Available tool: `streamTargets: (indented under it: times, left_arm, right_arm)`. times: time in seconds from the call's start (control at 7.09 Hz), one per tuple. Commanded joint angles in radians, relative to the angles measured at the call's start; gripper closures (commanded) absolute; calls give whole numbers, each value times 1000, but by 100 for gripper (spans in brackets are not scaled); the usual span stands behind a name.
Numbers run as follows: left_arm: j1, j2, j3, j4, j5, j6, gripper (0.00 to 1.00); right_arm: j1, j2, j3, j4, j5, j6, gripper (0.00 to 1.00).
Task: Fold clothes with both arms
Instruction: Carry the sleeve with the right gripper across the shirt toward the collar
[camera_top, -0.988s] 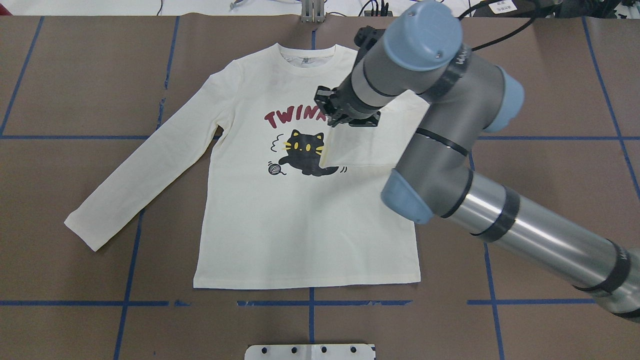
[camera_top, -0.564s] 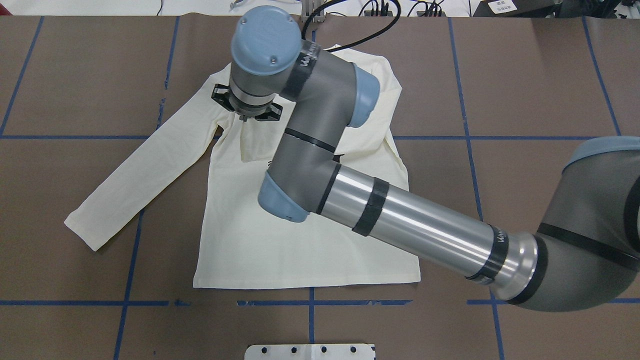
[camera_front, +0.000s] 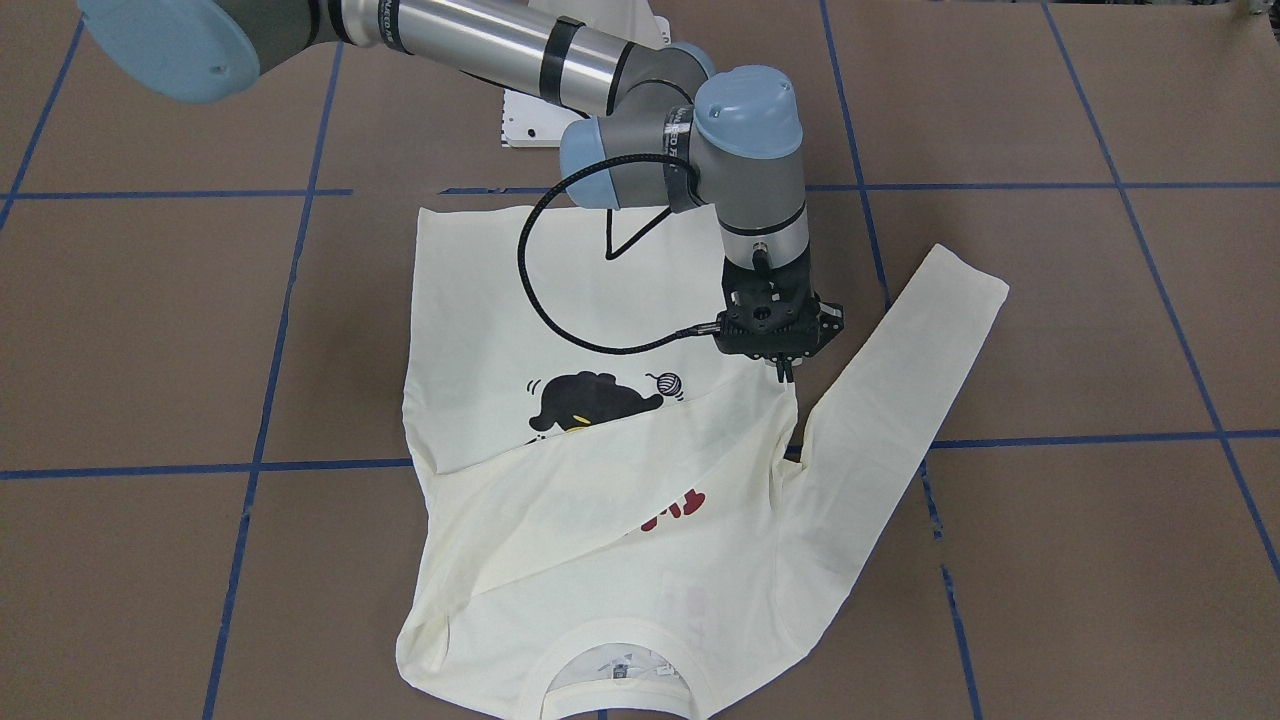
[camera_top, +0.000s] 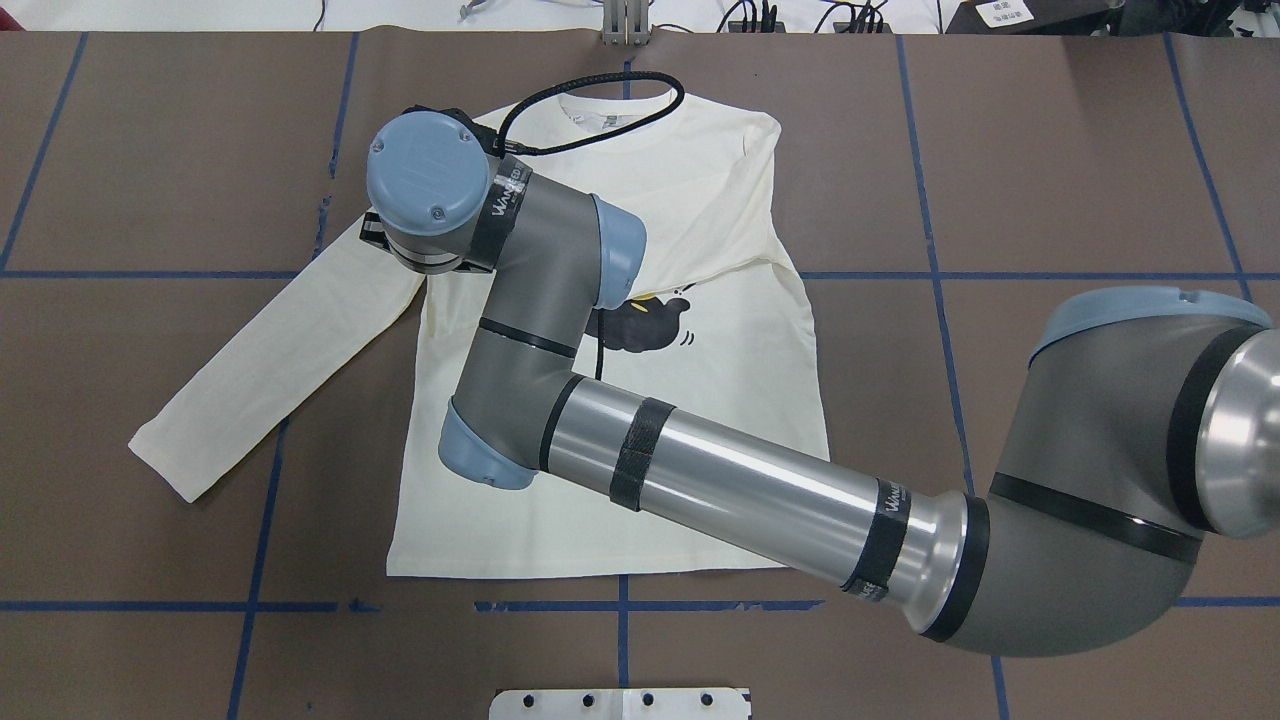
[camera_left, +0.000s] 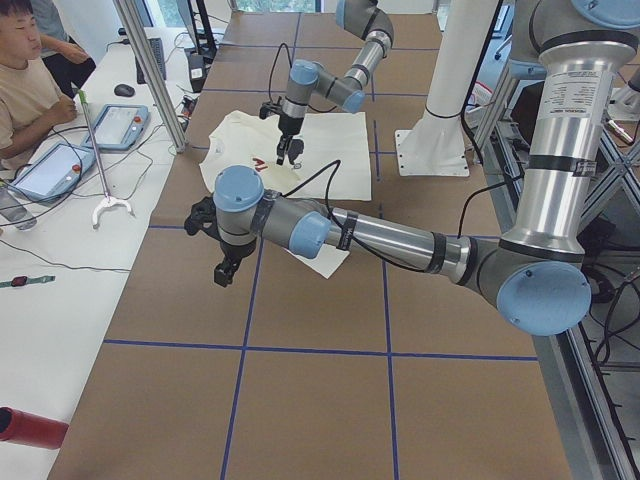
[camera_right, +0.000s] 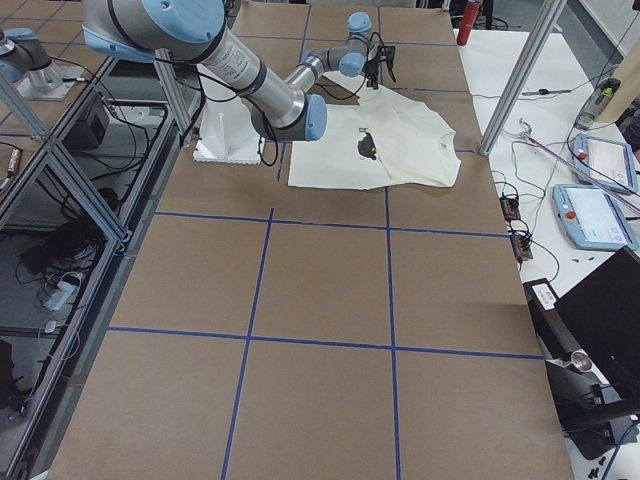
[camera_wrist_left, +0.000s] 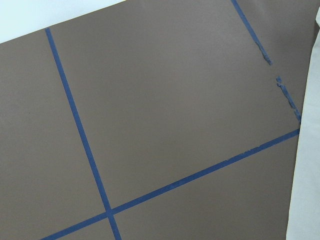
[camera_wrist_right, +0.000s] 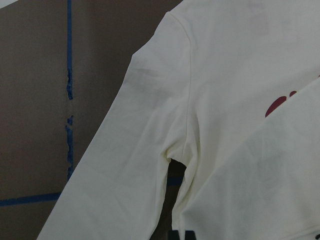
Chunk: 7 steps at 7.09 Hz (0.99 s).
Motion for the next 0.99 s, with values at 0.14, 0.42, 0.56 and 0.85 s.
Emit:
streamTargets:
  times: [0.14, 0.42, 0.56, 0.85]
  left_arm:
    - [287, 35, -22, -274, 11, -582, 0]
    - [357, 208, -28, -532, 2, -848, 0]
    - [462, 262, -25, -600, 20, -942, 0]
    - [594, 269, -15, -613, 68, -1056, 2]
  right_arm:
    - [34, 22, -6, 26, 13, 5, 0]
    - [167, -211, 278, -5, 243, 2, 0]
    - [216, -382, 445, -6, 286, -1, 0]
    - [366, -571, 606, -29, 434, -74, 0]
